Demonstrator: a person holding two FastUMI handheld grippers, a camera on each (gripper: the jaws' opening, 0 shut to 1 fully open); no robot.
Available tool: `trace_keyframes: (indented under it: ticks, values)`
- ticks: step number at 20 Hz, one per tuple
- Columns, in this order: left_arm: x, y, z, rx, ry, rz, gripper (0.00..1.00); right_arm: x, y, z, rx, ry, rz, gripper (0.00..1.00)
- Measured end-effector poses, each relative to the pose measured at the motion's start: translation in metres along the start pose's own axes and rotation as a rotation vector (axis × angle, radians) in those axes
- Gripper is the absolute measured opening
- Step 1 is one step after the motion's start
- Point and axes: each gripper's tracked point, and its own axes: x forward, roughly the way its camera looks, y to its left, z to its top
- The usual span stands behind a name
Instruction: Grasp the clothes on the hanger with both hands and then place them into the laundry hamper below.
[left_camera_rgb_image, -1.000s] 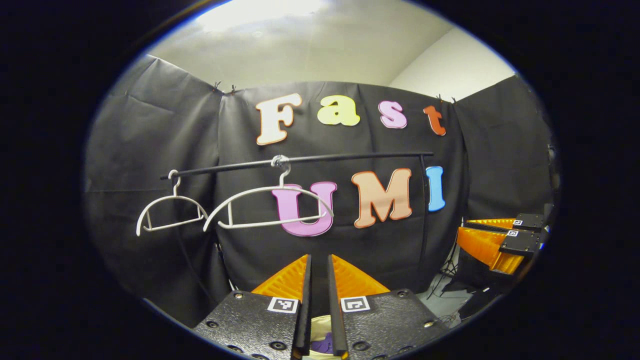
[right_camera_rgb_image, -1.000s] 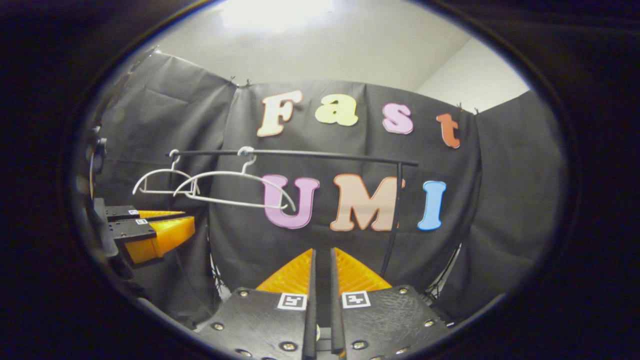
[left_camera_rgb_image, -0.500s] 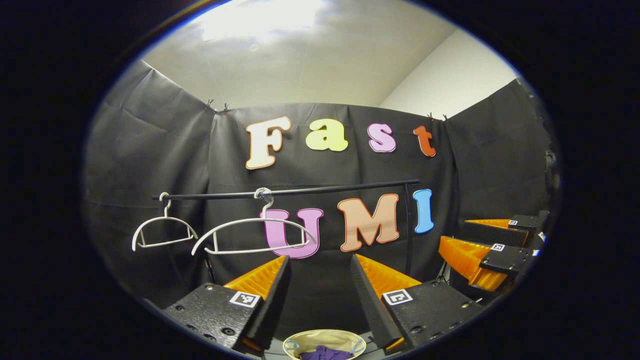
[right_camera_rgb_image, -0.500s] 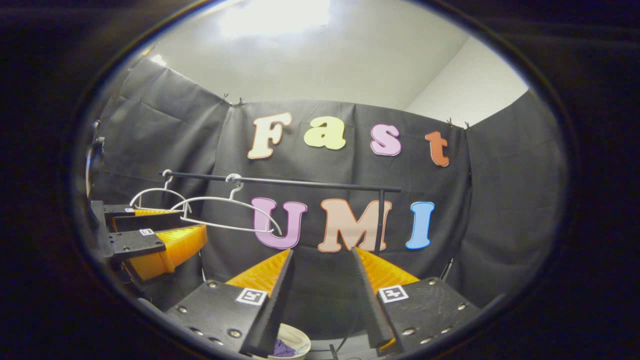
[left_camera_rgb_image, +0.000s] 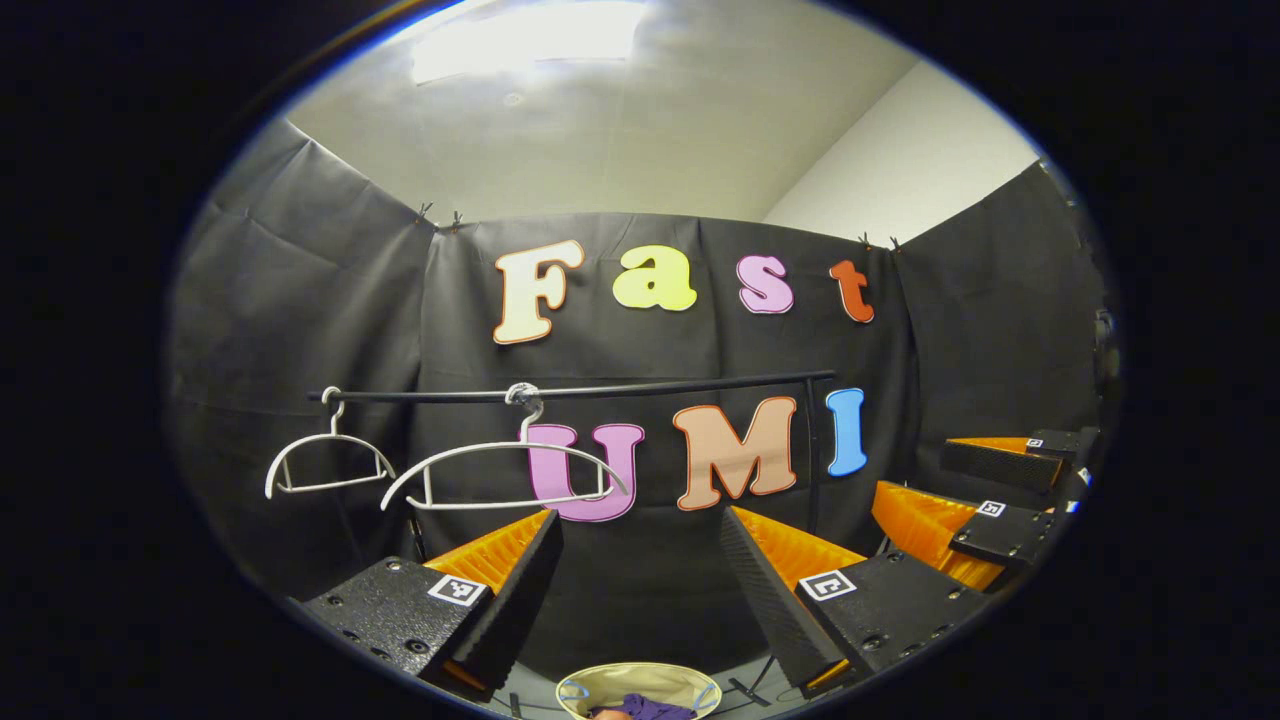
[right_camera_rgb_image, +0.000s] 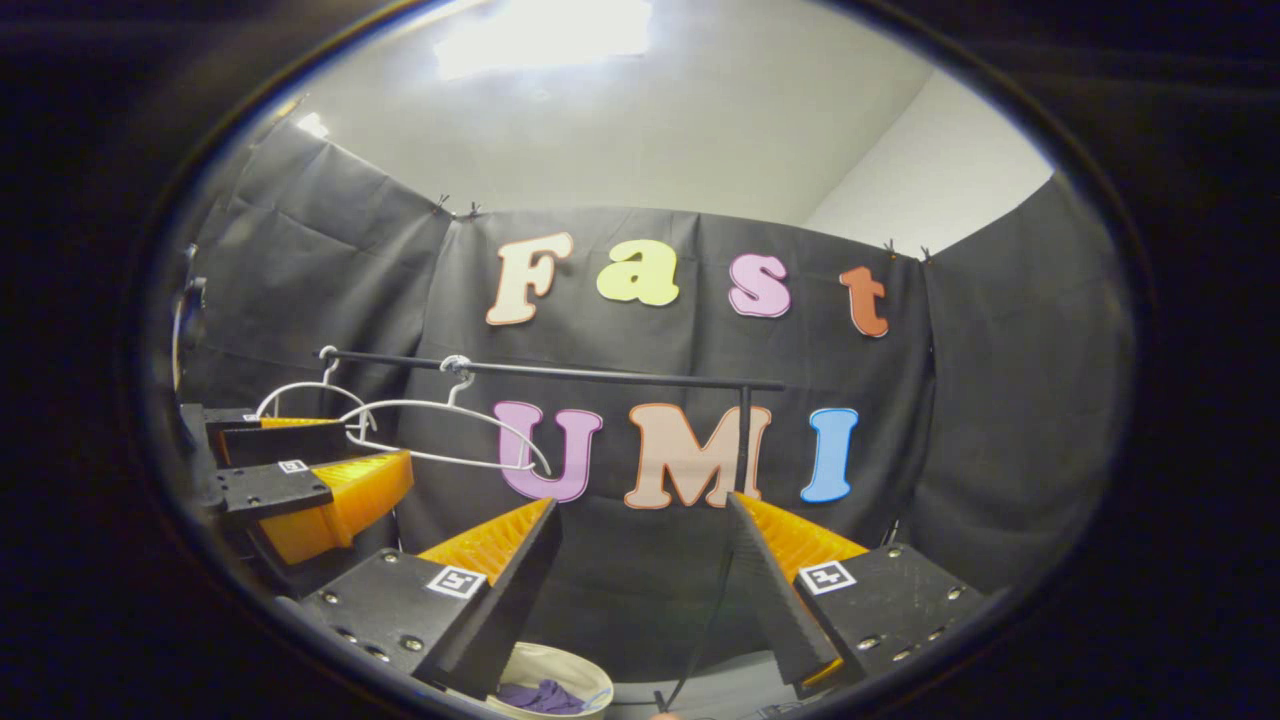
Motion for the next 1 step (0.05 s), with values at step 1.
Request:
trace_keyframes:
  ticks: [1]
  values:
    - [0.0,0.0001,-0.0007,0.001,0.002,0.003,0.99,-0.0008,-0.0013,-0.0002,0.001,0.001,0.0,0.98]
